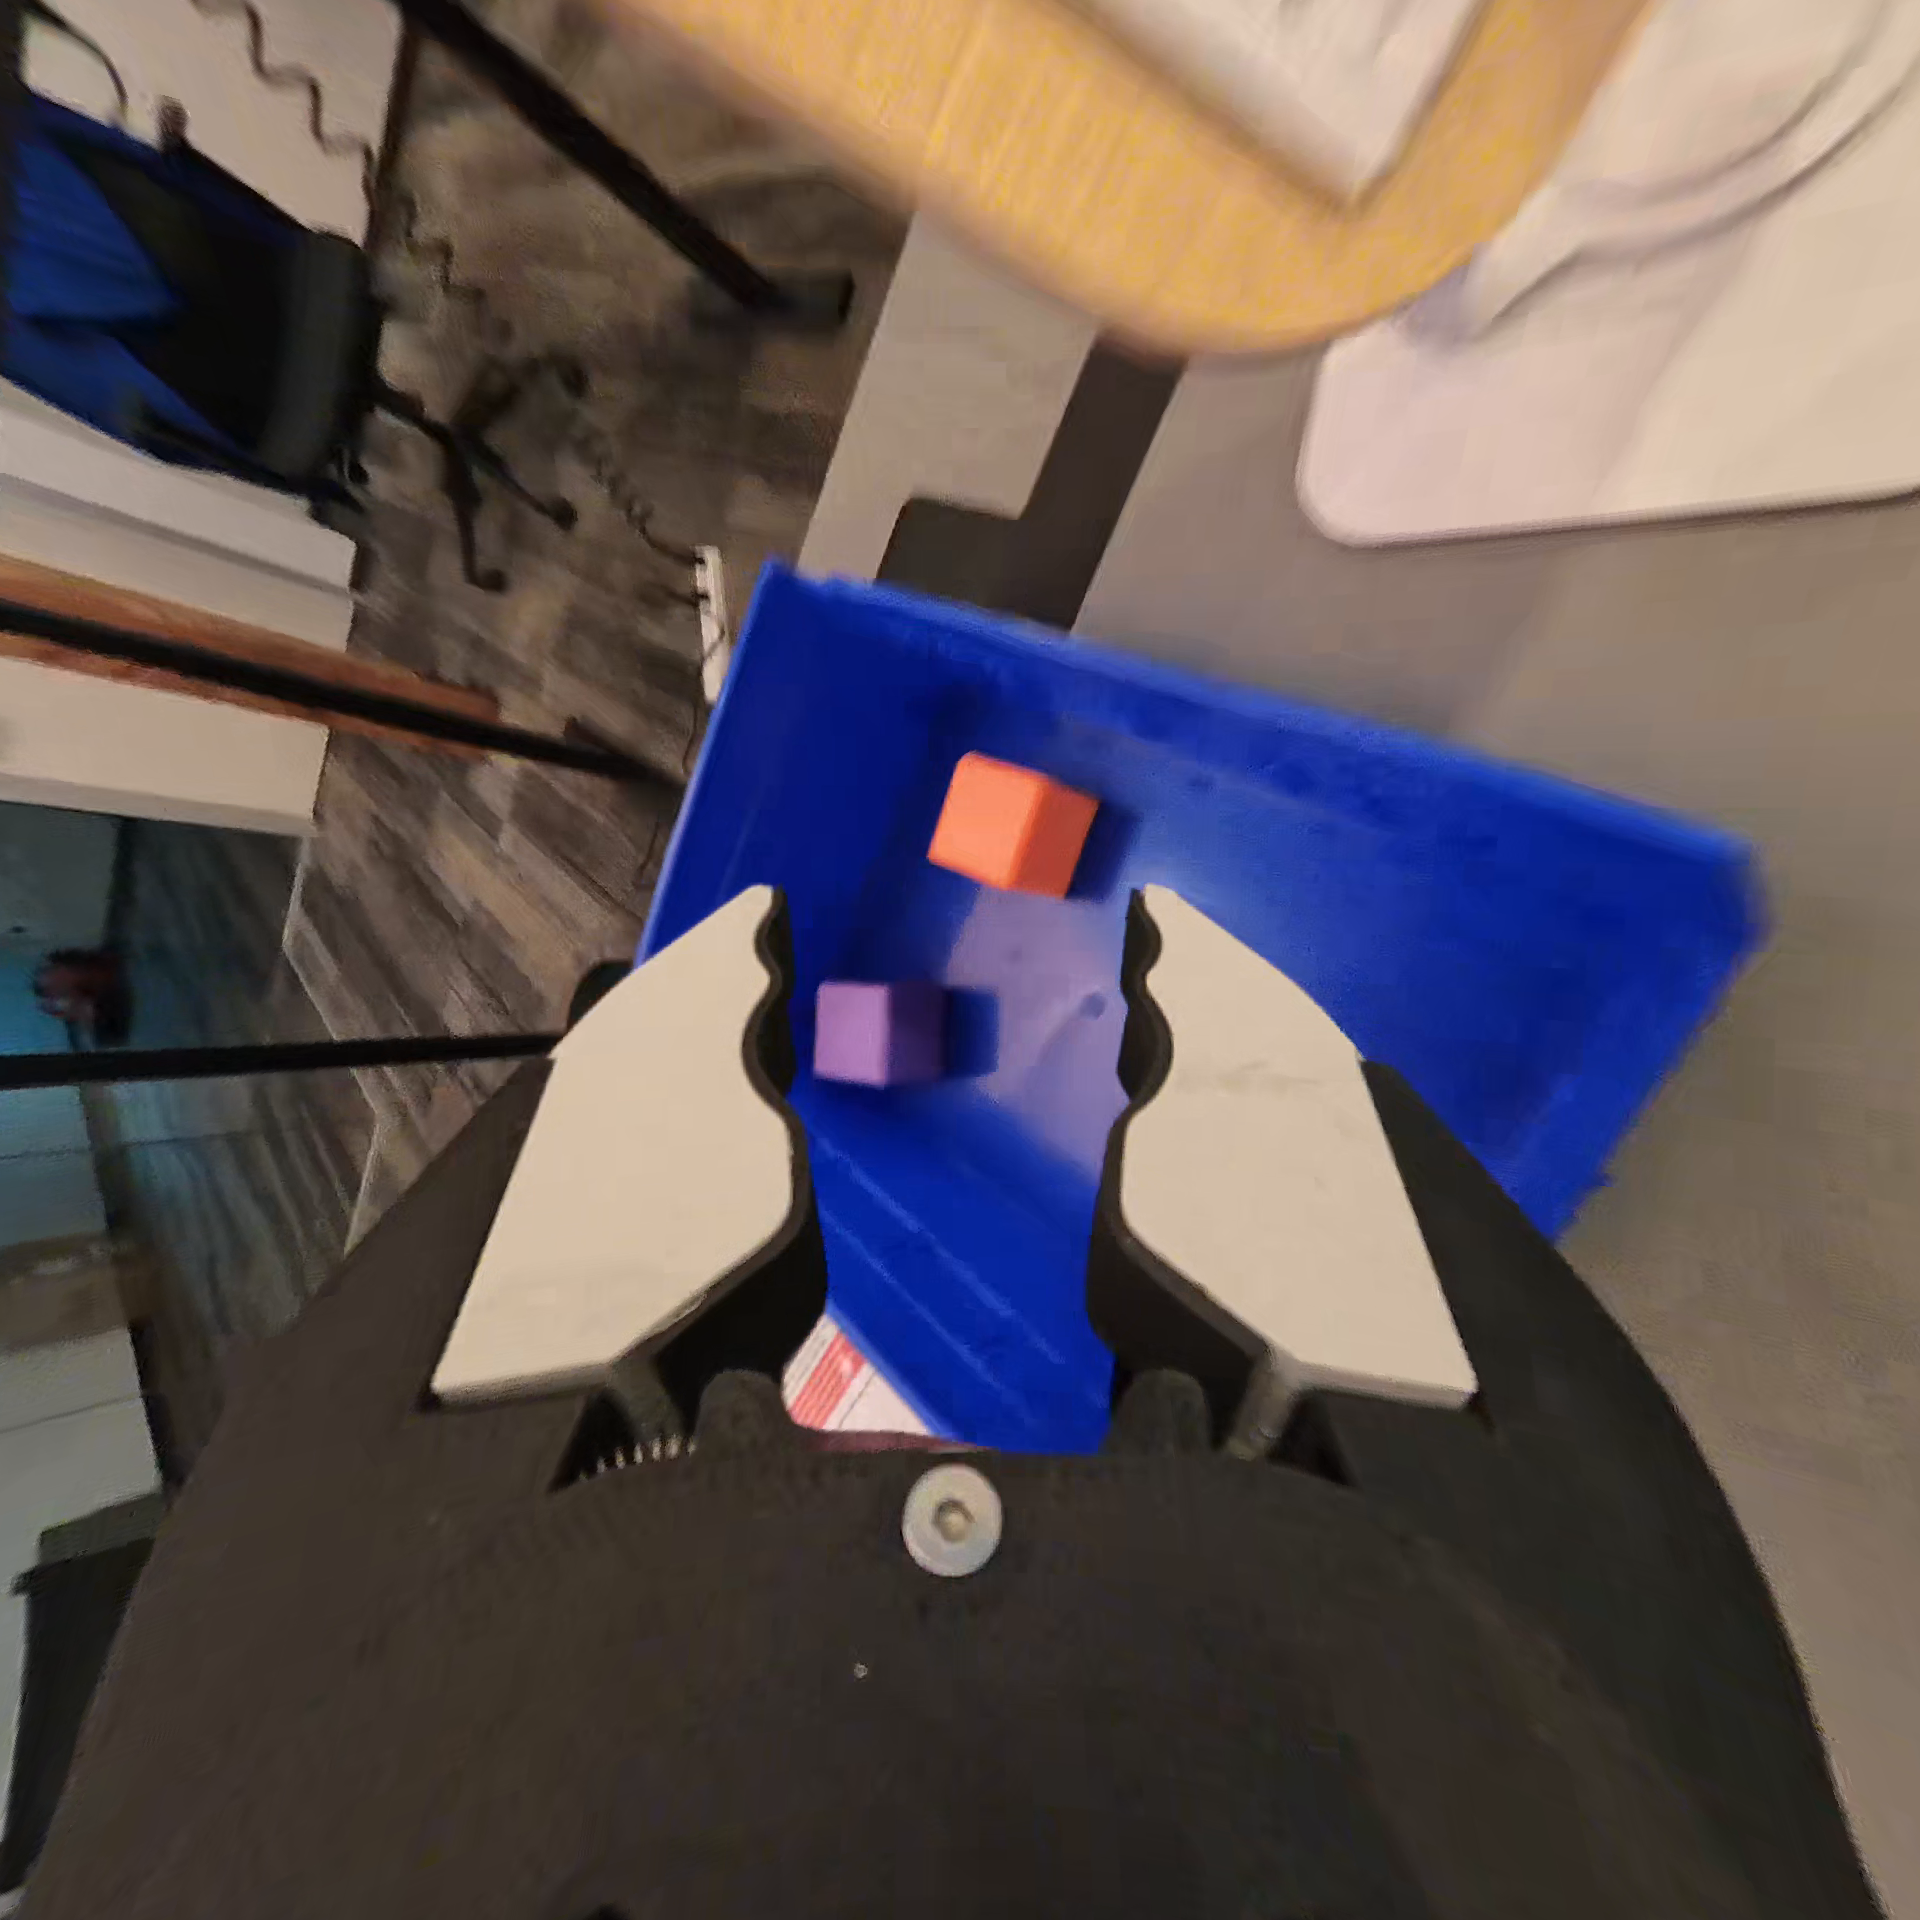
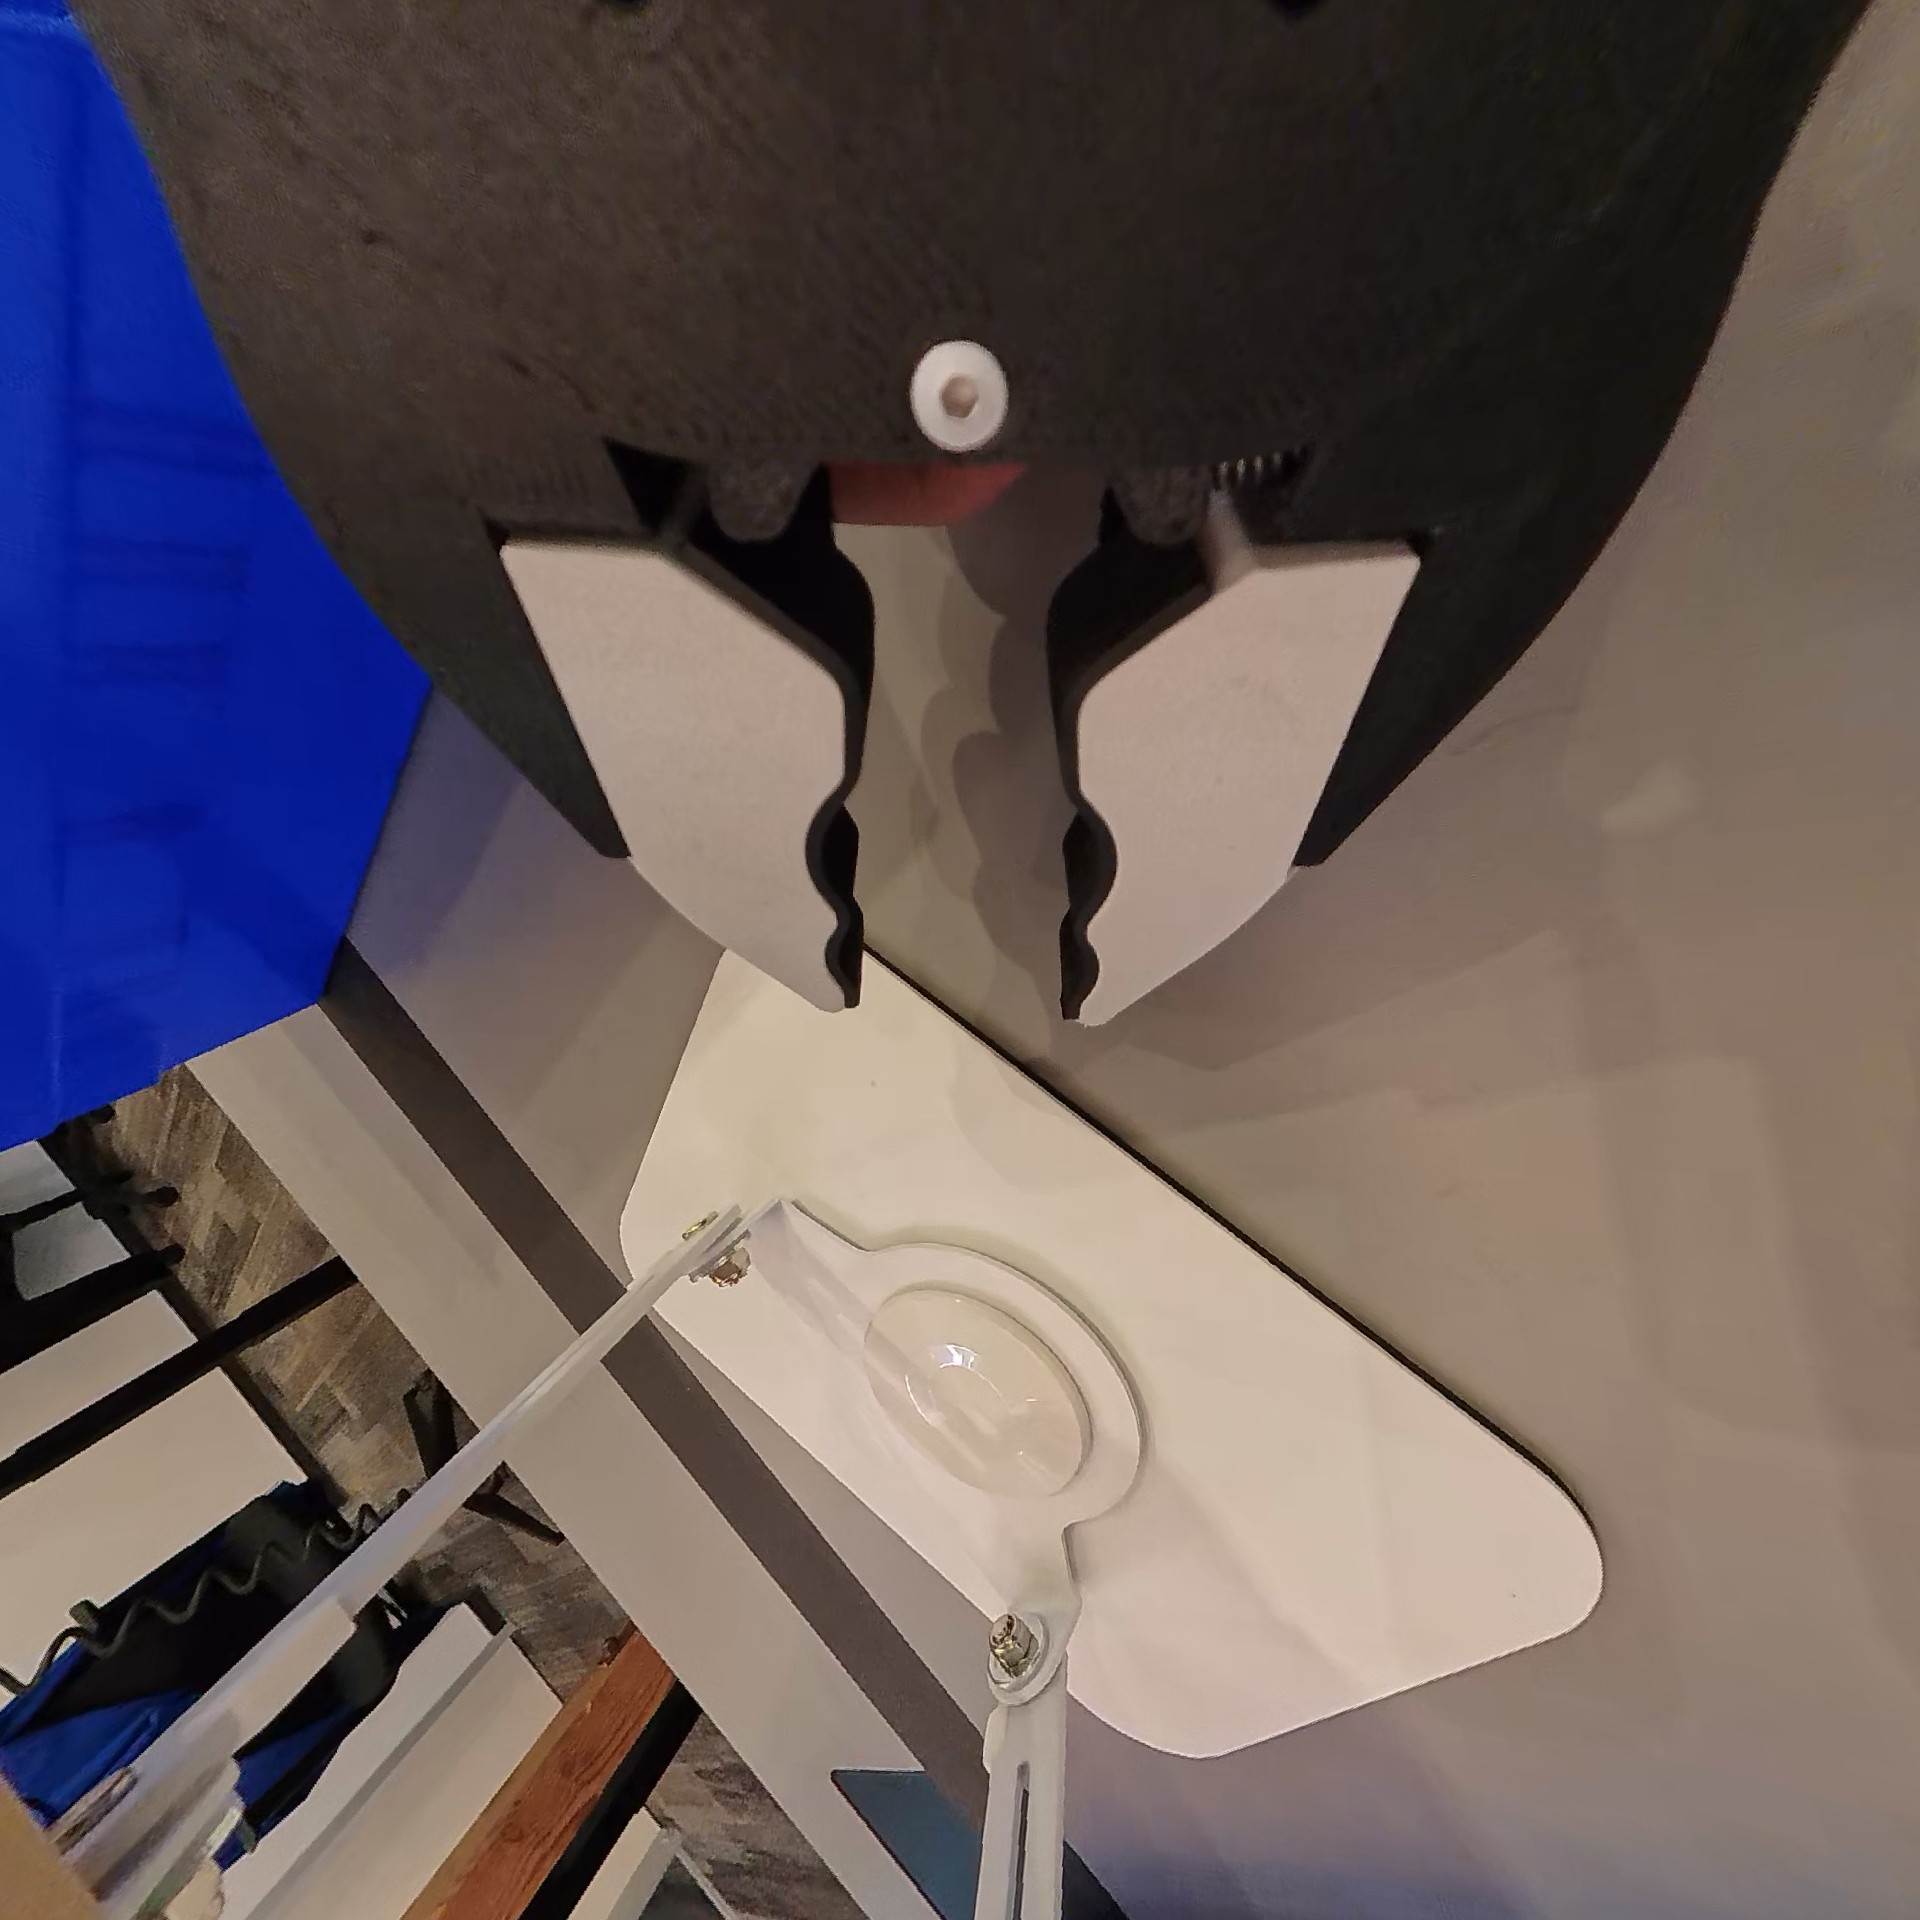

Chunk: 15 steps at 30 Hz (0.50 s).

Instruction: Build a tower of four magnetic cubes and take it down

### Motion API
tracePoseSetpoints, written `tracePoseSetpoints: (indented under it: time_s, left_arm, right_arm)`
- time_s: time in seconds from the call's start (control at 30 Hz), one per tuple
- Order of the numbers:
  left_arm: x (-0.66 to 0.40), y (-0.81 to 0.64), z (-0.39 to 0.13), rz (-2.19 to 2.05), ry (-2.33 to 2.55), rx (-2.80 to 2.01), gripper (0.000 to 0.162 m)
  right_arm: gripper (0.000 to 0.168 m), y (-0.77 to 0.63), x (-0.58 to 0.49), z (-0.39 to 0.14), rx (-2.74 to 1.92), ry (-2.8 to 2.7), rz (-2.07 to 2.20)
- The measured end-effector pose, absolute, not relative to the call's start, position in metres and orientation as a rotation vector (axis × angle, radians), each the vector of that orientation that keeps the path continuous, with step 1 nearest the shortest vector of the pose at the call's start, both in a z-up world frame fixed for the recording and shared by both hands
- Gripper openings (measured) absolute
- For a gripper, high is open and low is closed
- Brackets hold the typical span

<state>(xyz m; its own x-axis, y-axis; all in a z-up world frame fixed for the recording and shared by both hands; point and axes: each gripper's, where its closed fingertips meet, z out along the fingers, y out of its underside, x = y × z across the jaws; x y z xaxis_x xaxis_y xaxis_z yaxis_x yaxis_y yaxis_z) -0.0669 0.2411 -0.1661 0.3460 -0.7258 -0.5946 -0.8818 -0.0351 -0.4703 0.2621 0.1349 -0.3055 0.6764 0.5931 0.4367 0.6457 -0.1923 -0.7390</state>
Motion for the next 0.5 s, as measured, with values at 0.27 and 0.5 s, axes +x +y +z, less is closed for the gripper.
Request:
tracePoseSetpoints:
  time_s: [0.27, 0.5]
  left_arm:
    - [-0.133, 0.319, -0.247, 0.307, 1.568, -2.165, 0.059]
    - [-0.152, 0.351, -0.288, 0.401, 1.670, -2.288, 0.069]
  right_arm:
    - [0.037, 0.134, 0.261, -0.306, -1.871, -0.984, -0.070]
    - [0.037, 0.134, 0.261, -0.307, -1.868, -0.994, -0.076]
